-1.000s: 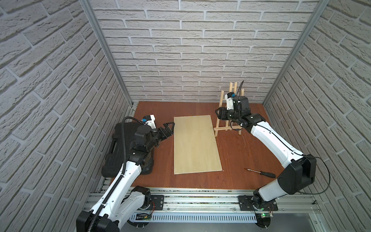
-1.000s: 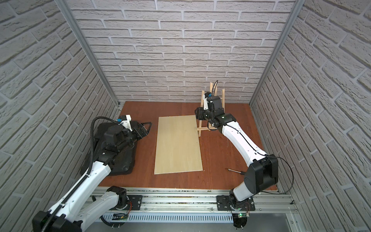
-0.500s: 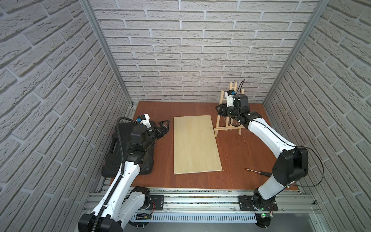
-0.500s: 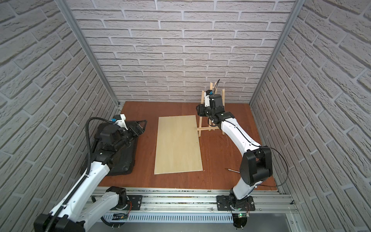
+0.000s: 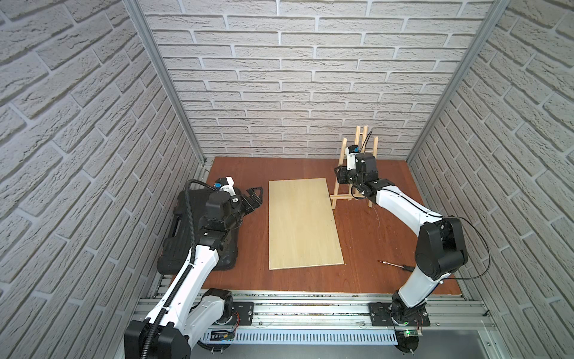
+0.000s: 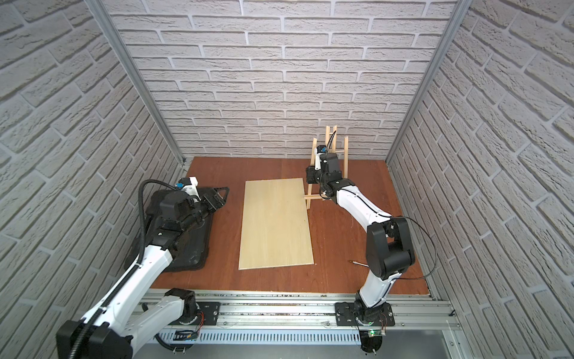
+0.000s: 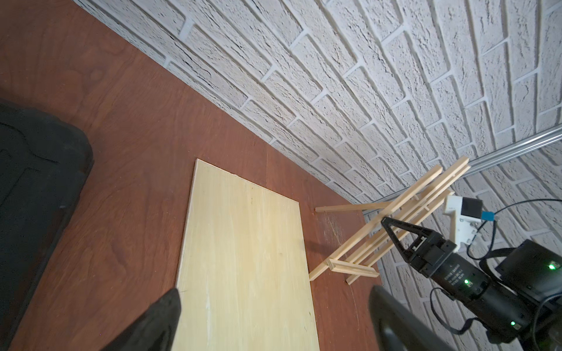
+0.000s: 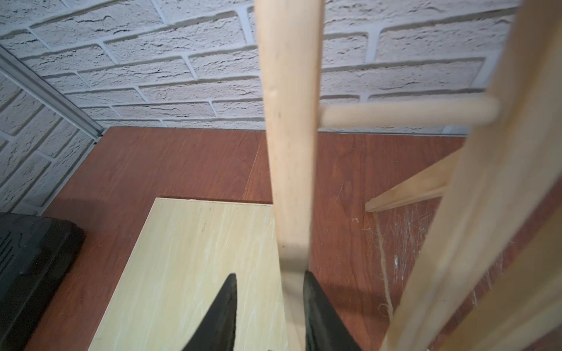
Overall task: Disassemble the easel
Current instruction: Pick up the easel at the center of the board.
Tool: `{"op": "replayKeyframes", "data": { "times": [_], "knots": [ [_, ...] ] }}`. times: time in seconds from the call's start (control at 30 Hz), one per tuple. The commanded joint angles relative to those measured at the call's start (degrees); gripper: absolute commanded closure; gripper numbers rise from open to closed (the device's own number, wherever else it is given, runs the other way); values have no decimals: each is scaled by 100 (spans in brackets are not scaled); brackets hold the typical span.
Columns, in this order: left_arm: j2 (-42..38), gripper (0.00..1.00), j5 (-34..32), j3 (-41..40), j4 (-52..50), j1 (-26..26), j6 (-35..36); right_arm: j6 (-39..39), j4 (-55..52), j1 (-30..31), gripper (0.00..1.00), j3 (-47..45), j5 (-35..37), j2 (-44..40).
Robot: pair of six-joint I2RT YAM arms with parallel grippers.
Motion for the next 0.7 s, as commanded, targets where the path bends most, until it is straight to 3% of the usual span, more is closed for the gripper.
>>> {"op": "replayKeyframes", "data": {
  "times": [0.0,0.07,0.33,0.67],
  "knots": [
    [43,5,64,12,207,-90,91,-193,339,20,69,132,264,-25],
    [65,4,77,16,210,-111,91,-151,327,11,65,90,238,-100],
    [21,4,99,42,190,-166,125,286,374,3,32,-79,-30,-361],
    [21,4,243,50,271,-152,59,186,-119,9,29,556,147,276]
  ]
}}
